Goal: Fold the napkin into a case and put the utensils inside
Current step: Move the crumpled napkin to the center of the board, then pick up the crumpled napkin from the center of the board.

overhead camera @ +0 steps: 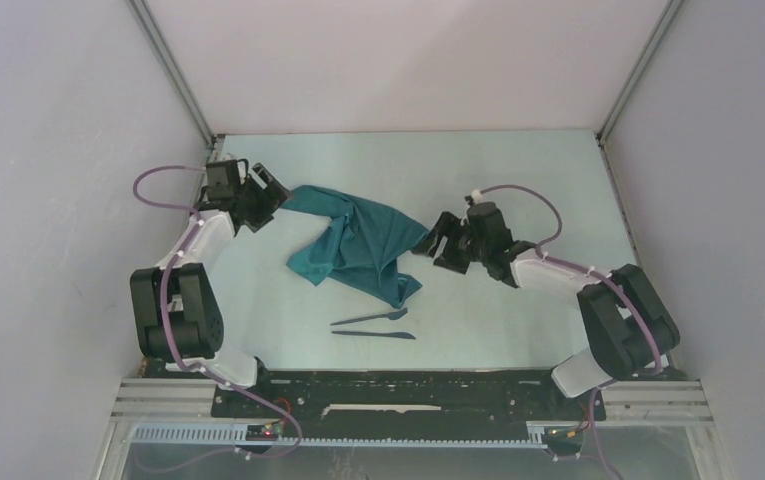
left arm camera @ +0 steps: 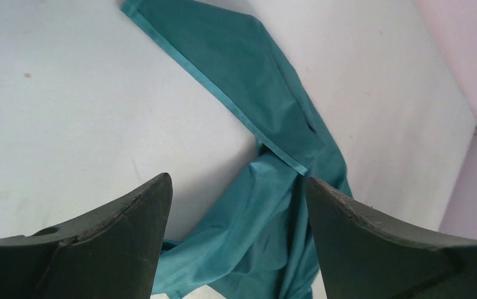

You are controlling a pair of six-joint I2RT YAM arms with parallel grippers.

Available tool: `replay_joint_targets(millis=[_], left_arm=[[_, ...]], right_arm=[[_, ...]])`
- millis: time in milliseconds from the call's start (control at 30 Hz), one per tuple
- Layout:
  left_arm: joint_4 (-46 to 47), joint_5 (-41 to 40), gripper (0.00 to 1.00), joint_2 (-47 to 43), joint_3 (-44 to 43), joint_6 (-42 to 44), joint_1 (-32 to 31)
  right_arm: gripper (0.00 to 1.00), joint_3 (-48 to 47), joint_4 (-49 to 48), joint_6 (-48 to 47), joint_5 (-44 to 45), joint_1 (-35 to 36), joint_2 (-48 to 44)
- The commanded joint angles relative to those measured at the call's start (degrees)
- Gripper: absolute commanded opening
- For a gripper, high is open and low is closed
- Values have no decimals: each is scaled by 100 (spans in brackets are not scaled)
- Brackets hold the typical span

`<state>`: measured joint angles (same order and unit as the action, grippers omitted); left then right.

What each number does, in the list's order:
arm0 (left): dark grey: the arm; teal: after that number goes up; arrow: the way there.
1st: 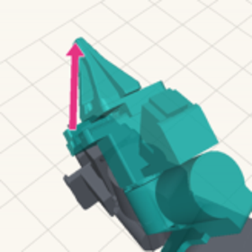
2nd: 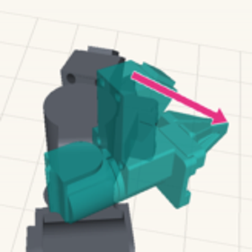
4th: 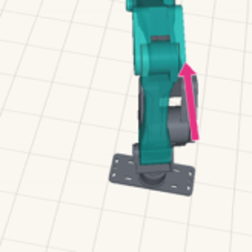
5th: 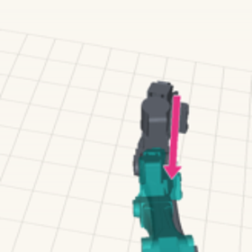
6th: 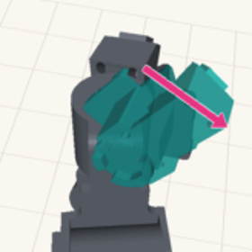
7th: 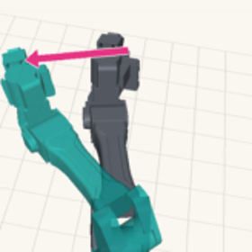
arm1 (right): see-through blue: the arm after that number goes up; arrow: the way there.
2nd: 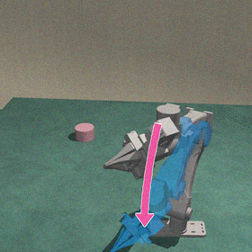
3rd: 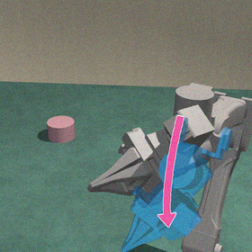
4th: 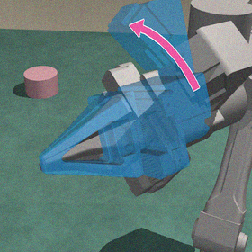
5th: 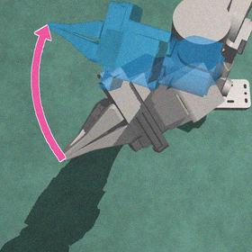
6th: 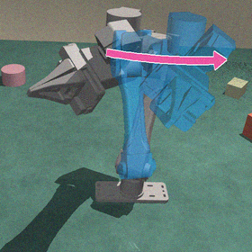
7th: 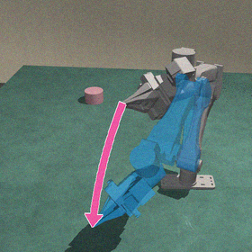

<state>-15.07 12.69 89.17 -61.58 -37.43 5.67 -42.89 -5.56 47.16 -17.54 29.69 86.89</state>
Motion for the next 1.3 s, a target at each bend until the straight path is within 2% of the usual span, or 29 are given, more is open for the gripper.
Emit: replay_joint_targets(millis=[0,167,267,533,767,833,900,1000,1067,1133,1267], left_arm=[[310,563,85,66,-188,-253,-29],[338,647,85,110,-202,-274,-23],[338,690,85,113,-213,-290,-22],[424,891,84,70,-185,-387,-23],[444,812,82,138,-181,-397,-23],[336,620,74,205,-236,-349,-16],[22,67,69,323,-383,-192,-27],[-656,-1075,74,617,-709,-144,-42],[-1149,-1327,76,947,-1105,-334,-98],[-1437,-1421,76,1283,-1481,-534,-241],[-1600,-915,76,1886,-1867,-1294,-481]], right_arm=[[80,-505,-367,768,308,-523,350],[72,-1063,-865,1647,213,-985,1476],[62,-1432,-1034,2060,-75,-1093,2045],[51,-1677,-1103,2430,35,-1123,2605],[52,-1671,-1067,2465,23,-1051,2596],[52,-1669,-935,2379,46,-994,2531],[53,-1639,-801,2230,148,-915,2401],[53,-1588,-693,2054,283,-806,2237],[54,-1504,-742,2005,304,-744,2151],[55,-1386,-832,2017,346,-711,2078],[58,-1378,-1039,1968,98,-766,2148]])
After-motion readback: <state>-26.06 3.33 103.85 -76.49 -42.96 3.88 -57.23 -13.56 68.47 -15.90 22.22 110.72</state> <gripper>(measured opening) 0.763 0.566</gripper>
